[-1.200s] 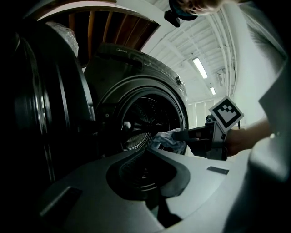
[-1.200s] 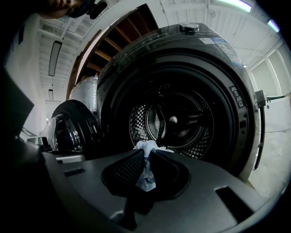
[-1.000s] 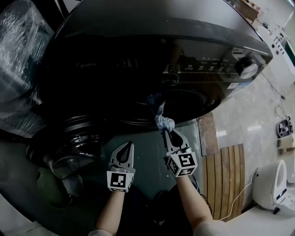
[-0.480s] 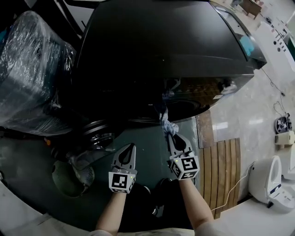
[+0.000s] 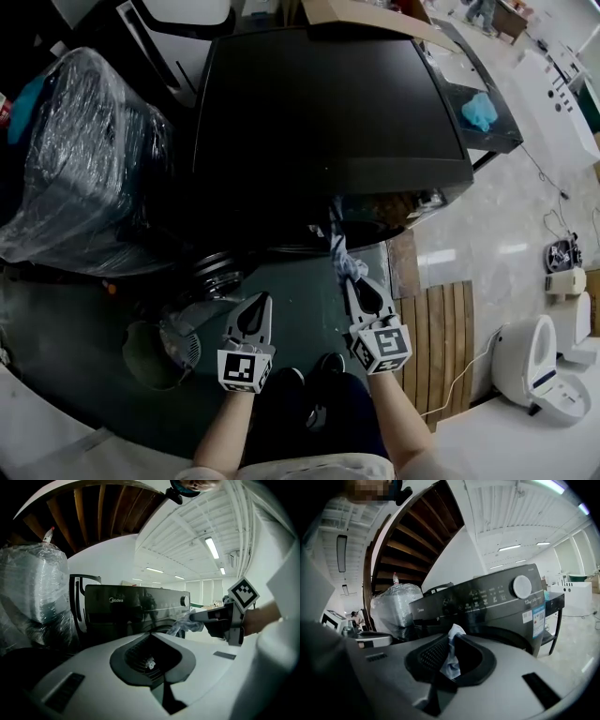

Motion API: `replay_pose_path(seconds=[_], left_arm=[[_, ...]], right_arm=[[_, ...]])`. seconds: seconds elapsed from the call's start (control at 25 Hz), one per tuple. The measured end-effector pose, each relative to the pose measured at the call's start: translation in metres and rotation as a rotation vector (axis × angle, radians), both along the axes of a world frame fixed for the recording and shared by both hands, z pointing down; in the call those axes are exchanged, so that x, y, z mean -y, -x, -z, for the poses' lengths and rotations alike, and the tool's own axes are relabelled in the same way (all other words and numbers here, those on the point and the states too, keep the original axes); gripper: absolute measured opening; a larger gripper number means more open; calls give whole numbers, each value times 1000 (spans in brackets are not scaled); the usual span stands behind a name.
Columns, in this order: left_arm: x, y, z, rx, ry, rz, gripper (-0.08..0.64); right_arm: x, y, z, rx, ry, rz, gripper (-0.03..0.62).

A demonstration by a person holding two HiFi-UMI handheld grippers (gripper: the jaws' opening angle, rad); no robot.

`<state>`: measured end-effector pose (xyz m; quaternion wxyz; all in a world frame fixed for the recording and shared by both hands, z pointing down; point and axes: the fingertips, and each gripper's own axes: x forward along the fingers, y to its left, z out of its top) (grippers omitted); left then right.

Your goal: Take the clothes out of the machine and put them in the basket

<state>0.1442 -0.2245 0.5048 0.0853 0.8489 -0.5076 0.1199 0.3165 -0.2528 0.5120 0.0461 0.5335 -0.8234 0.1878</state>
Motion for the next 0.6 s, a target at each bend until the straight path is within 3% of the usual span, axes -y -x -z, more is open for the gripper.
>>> replay_pose_path(seconds=[0.6], left_arm=[[-21, 0, 145, -10, -3, 1, 20]], right_arm=[[-42, 1, 157, 51, -19, 26, 51]])
